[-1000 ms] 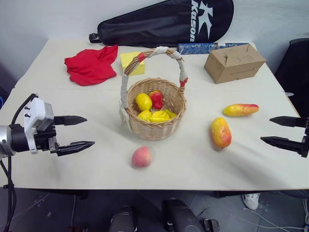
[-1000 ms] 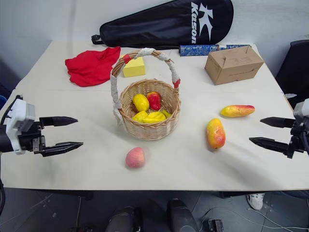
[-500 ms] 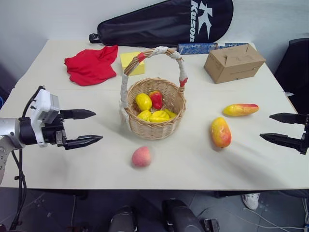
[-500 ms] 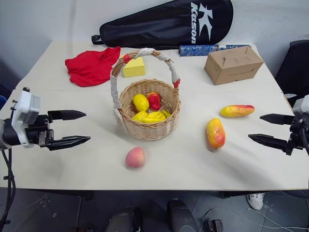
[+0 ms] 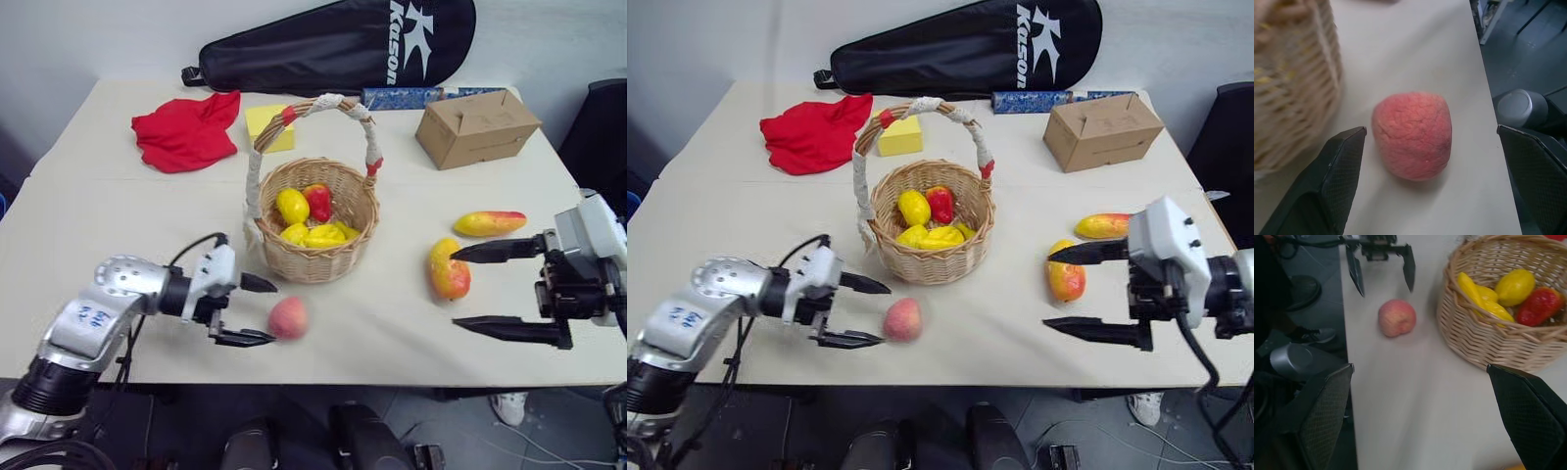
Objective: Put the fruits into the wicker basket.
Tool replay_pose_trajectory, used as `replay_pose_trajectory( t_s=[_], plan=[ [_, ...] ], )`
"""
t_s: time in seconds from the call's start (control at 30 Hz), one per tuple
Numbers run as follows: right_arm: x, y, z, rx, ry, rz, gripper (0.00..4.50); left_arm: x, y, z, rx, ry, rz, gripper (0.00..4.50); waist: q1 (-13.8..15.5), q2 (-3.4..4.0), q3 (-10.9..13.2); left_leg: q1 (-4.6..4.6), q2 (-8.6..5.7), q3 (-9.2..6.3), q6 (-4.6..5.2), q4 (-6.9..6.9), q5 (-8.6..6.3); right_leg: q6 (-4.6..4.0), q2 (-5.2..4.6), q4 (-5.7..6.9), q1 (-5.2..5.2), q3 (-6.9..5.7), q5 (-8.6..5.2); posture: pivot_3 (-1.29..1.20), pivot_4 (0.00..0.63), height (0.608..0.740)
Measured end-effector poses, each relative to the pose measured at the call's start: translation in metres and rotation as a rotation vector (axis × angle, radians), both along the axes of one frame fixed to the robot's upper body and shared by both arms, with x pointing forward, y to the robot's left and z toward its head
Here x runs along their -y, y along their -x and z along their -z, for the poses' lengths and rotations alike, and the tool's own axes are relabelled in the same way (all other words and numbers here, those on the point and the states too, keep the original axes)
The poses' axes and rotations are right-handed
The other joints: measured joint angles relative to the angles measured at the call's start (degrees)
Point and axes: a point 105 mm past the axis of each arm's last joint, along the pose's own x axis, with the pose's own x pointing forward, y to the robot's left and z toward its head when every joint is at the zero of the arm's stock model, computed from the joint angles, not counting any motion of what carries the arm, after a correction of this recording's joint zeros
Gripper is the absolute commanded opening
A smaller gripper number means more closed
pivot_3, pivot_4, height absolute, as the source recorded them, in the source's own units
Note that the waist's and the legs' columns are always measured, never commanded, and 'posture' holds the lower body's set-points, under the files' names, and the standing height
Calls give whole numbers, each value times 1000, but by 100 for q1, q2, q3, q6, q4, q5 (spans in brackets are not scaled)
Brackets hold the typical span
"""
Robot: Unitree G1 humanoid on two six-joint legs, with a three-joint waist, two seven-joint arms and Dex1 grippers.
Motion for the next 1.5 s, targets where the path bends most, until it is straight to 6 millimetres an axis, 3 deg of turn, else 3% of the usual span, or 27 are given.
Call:
replay_pose_trajectory(
  t_s=[0.27,0.37,0.5,0.6,0.73,0.8,0.97,1.03,1.3,1.5],
  plan=[
    [-13,9,0,-12,-20,-33,4486,13,-16,16,8,7,-32,4500,9,0,0,-1,1,-3,6,18,-1,2,-1,8,5,-1,1,0,150,740],
    [-12,6,-2,-2,-26,-19,4500,22,-20,14,11,33,-20,3947,14,-1,0,-3,1,-4,6,19,-1,3,0,8,4,-2,1,0,150,740],
    [-12,2,1,1,-33,-5,4500,23,-21,14,10,38,-17,2786,-2,-1,0,-2,5,-4,4,18,-1,2,2,9,4,-2,1,0,150,740],
    [-15,1,5,-8,-43,-14,4500,20,-19,15,6,36,-23,2429,-3,0,0,-2,5,-4,4,19,-1,3,1,9,4,-2,1,0,150,740],
    [-17,-7,4,9,-46,-28,4500,-2,-10,15,11,19,-99,2378,-50,-1,0,3,10,-1,3,15,0,2,2,10,3,-1,1,0,150,740],
    [-17,-10,3,13,-52,-33,4500,-22,-10,14,-1,44,-223,2378,-63,-1,0,3,12,-4,2,15,1,0,1,15,3,-3,0,0,150,740],
    [-22,-16,-1,19,-97,-58,4500,-94,-16,-8,17,164,-658,2378,-75,-3,0,2,13,-7,4,17,-1,0,-1,12,4,-7,0,0,150,740],
    [-22,-18,0,11,-109,-57,4500,-102,-14,-18,33,201,-706,2378,-51,-3,0,0,10,-6,6,17,-2,1,-6,9,5,-8,0,0,150,740],
    [-18,-29,2,21,-107,-33,4500,-43,-7,-90,79,424,-426,2378,44,-7,0,-3,5,-7,7,19,-4,1,-5,5,6,-12,1,0,150,740],
    [-17,-31,3,28,-105,-12,4500,16,-19,-116,115,438,-252,2378,25,-8,0,-6,4,-7,4,26,-2,4,-1,6,8,-10,2,0,150,740]
  ],
)
